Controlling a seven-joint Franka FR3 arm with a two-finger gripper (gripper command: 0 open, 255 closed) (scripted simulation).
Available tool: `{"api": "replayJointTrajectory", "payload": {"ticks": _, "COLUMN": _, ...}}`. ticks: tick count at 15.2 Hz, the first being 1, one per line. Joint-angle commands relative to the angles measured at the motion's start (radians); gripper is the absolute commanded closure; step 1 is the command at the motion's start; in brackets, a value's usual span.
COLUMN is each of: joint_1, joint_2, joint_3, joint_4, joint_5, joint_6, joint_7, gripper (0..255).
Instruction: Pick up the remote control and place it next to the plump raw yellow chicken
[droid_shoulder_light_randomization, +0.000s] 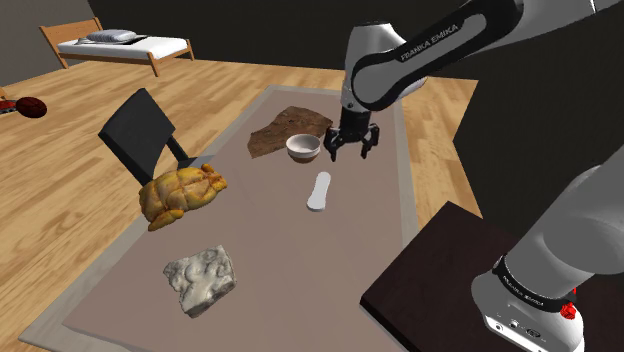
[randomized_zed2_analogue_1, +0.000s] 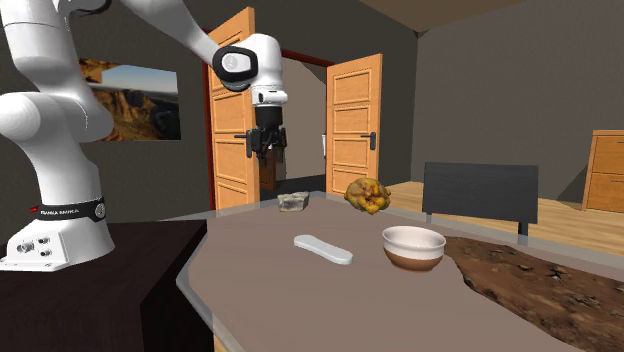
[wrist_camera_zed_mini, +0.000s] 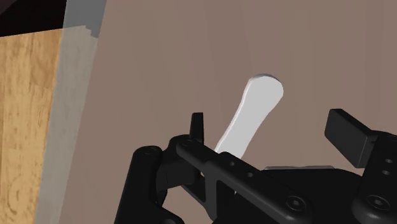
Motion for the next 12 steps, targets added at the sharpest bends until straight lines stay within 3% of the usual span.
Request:
{"api": "replayJointTrajectory", "payload": {"ticks": 1, "joint_1": -0.008, "joint_2": 0.092, "joint_3": 0.005, "joint_4": 0.039, "joint_5": -0.025, "joint_6": 0.05, "joint_7": 0.052, "gripper": 0}}
{"api": "replayJointTrajectory", "payload": {"ticks": 12, "joint_1": 0.012, "joint_2": 0.525, "joint_3": -0.057, "joint_4": 0.288, "joint_5": -0.138, "joint_6": 0.214, "joint_7": 0.291, "gripper": 0}}
